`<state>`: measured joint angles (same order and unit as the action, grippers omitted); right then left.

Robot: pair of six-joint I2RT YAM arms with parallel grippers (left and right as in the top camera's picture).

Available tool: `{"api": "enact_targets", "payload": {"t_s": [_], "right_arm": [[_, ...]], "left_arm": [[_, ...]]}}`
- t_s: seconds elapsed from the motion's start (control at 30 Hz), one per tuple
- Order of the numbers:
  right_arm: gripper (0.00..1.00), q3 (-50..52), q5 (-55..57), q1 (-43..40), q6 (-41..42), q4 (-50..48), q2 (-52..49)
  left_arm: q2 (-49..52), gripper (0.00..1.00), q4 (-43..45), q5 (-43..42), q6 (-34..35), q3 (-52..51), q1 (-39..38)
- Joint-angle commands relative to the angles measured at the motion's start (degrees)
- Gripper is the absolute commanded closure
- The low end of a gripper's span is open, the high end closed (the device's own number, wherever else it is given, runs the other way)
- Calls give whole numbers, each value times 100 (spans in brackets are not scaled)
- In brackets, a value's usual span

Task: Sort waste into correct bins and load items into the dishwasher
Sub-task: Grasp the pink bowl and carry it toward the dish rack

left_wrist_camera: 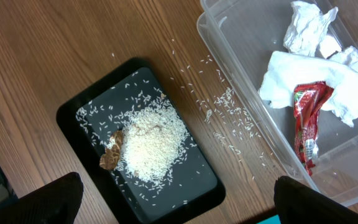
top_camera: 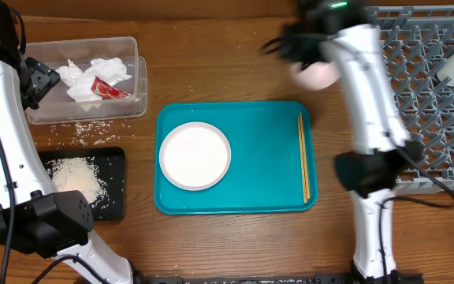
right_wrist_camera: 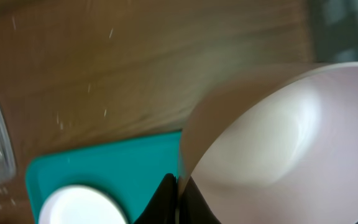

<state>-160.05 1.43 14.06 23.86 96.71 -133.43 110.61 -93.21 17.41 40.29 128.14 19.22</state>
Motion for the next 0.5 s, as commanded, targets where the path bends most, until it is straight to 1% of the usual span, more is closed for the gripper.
{"api": "enact_targets", "payload": {"t_s": [0.0, 0.07, 0.1, 0.13, 0.23, 0.3, 0.33, 0.47], "right_arm": [[96, -254, -149, -1043, -129, 35, 809], [96, -254, -170, -1690, -160, 35, 986], [96, -251, -243, -2214, -197, 35, 1045], [96, -251, -365, -2535, -286, 35, 1045], [96, -109, -682, -3388, -426, 33, 997], [96, 109, -828, -3812, -448, -20, 986], [96, 264, -981, -4024, -522, -107, 986], [96, 966, -2264, -4752, -1364, -678, 986]], "left_arm": [[-24, 0, 11, 96, -46, 52, 20], [-24, 0, 11, 98, -46, 52, 20], [-24, 0, 11, 96, -46, 52, 20], [-24, 0, 11, 96, -46, 52, 20], [-24, 0, 11, 96, -46, 52, 20], [-24, 0, 11, 98, -46, 52, 20], [-24, 0, 11, 98, -46, 52, 20], [-24, 0, 11, 98, -46, 52, 20]]}}
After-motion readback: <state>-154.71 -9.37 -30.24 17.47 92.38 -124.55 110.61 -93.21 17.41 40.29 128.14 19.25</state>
